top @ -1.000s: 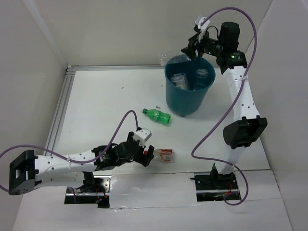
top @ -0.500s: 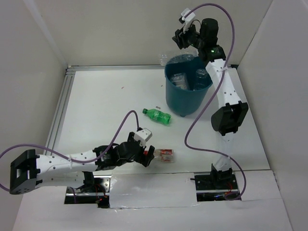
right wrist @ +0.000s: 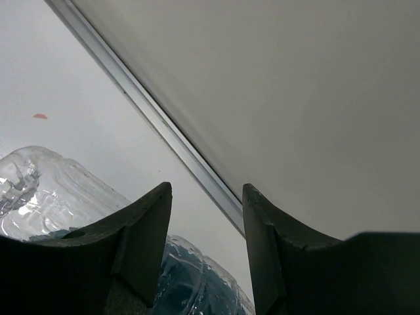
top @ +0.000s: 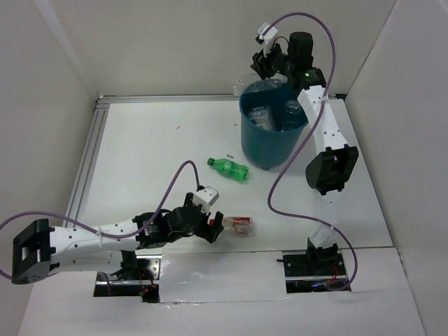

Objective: Put the plastic bottles in the bin

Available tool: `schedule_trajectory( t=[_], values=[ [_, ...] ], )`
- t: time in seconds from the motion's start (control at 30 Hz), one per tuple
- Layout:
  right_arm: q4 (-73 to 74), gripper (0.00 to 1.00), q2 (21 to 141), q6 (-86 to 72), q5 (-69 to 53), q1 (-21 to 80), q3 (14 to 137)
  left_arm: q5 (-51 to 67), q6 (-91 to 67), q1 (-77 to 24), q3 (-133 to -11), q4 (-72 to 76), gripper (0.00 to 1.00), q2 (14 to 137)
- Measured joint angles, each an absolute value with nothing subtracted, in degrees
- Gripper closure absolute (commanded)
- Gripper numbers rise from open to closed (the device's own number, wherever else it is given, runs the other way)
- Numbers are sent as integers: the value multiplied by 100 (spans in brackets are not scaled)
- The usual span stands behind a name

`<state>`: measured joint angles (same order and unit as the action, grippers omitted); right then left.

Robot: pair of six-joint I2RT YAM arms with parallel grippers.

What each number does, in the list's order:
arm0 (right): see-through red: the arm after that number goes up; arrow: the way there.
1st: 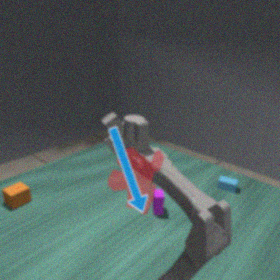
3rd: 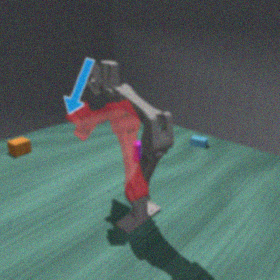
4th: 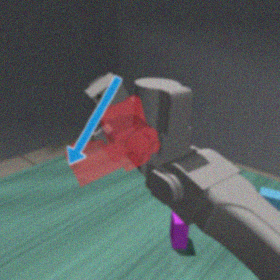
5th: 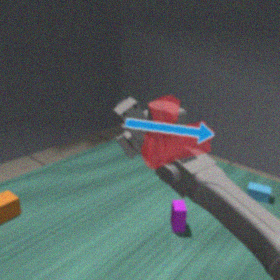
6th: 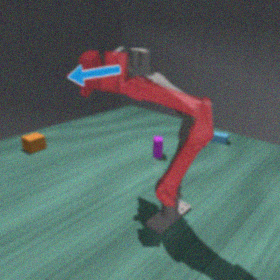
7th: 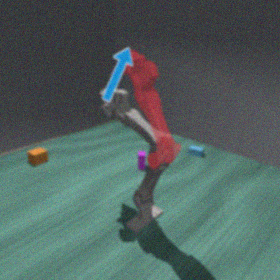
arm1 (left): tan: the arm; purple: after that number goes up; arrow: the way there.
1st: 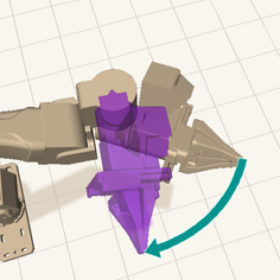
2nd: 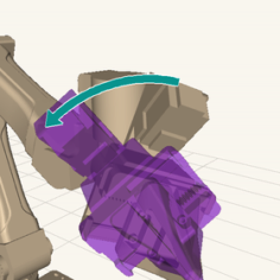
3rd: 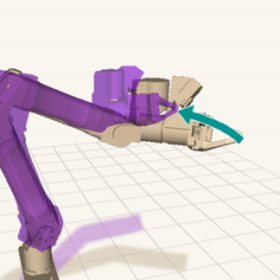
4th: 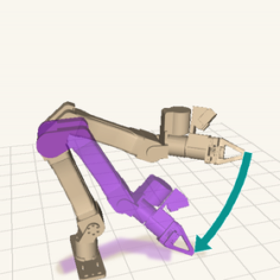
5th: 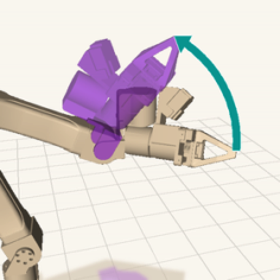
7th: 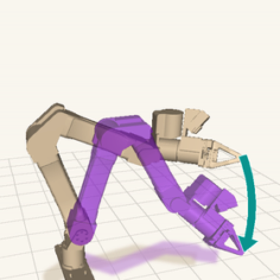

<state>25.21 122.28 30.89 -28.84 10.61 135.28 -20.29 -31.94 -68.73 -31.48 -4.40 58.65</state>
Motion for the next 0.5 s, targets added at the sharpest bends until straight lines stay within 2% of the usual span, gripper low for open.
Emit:
schedule_trajectory(
  t=[0.5],
  values=[
    [3273, 44, 11828, 3614, -3203, 858, 13303, -2029, -3183, -6873, -3148, -438, 2, 5865]
  ],
)
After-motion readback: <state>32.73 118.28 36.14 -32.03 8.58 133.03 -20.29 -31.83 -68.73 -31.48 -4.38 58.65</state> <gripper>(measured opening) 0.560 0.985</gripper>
